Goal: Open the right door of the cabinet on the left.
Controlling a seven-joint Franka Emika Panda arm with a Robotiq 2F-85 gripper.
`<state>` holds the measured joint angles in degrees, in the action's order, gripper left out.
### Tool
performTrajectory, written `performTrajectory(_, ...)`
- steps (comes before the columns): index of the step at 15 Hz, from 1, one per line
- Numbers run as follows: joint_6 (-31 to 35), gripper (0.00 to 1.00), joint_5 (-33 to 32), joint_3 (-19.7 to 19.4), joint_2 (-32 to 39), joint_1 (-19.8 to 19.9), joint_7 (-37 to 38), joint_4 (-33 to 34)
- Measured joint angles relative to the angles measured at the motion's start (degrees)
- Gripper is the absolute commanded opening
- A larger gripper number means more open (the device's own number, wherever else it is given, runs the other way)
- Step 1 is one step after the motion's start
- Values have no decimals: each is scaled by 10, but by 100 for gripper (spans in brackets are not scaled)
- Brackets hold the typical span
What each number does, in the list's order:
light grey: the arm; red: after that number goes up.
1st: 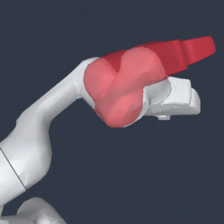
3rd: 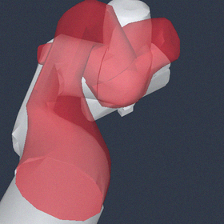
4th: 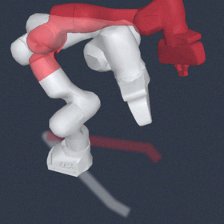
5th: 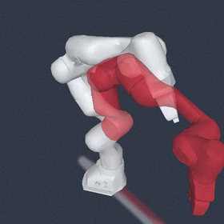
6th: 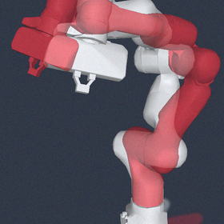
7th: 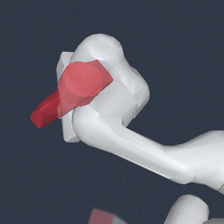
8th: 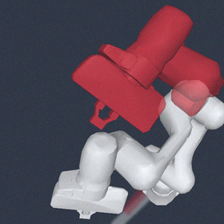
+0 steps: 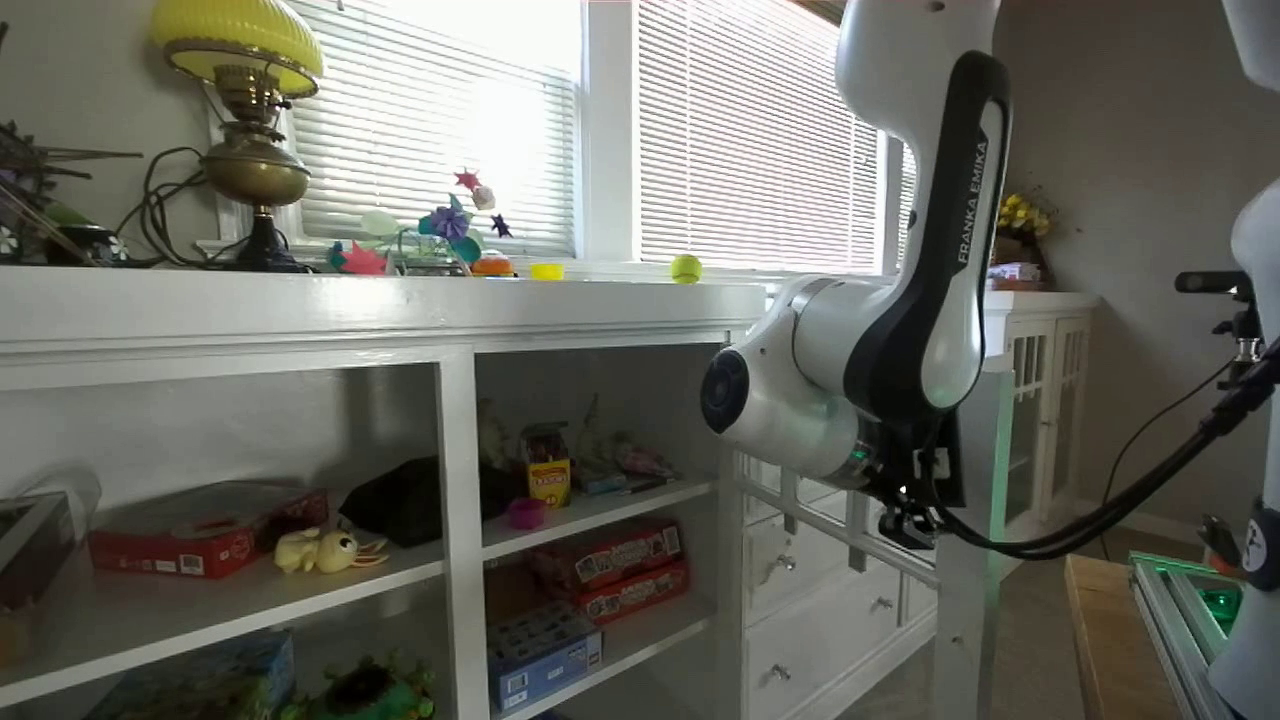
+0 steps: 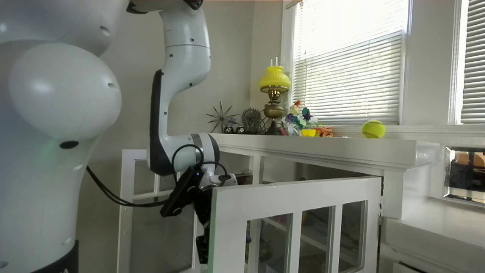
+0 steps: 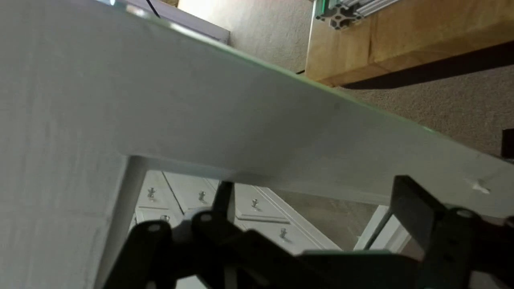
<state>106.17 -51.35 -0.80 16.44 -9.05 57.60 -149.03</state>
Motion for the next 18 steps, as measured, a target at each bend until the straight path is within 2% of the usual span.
performTrajectory(8, -59, 100, -104, -27, 21, 42, 49, -31)
performTrajectory(18, -115, 100, -226, -48, 93, 90, 129, -37)
